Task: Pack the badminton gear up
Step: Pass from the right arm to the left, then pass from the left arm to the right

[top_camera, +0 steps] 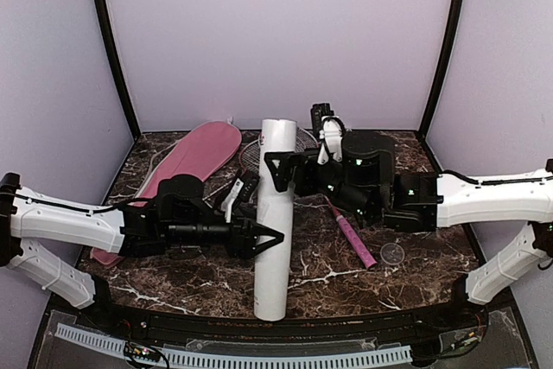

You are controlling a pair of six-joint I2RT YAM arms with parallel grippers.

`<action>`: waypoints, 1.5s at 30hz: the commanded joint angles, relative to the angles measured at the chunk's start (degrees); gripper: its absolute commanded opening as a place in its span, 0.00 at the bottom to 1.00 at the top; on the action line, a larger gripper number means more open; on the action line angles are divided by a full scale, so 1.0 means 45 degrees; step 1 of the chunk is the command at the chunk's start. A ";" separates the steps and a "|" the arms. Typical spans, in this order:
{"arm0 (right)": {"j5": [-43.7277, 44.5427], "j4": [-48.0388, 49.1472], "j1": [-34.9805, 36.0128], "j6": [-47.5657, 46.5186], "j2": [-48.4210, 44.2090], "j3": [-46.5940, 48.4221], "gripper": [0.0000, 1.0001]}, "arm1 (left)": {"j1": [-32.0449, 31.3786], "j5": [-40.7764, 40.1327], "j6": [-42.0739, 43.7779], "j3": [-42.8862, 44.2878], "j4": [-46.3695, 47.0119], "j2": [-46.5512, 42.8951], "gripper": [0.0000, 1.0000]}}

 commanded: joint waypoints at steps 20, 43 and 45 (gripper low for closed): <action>-0.9731 -0.4341 -0.4750 0.1347 -0.3945 0.0171 0.99 | 0.0819 -0.0696 0.6754 0.3199 -1.1380 -0.0365 0.46; -1.3814 -0.4184 -0.4796 0.1849 -0.4163 -0.1527 0.63 | 0.0243 -0.1724 0.8123 0.2430 -1.1166 -0.1240 0.46; -1.3660 -0.4295 -0.4719 0.1609 -0.4062 -0.1463 0.61 | 0.0204 -0.1688 0.8135 0.2439 -1.1198 -0.1200 0.46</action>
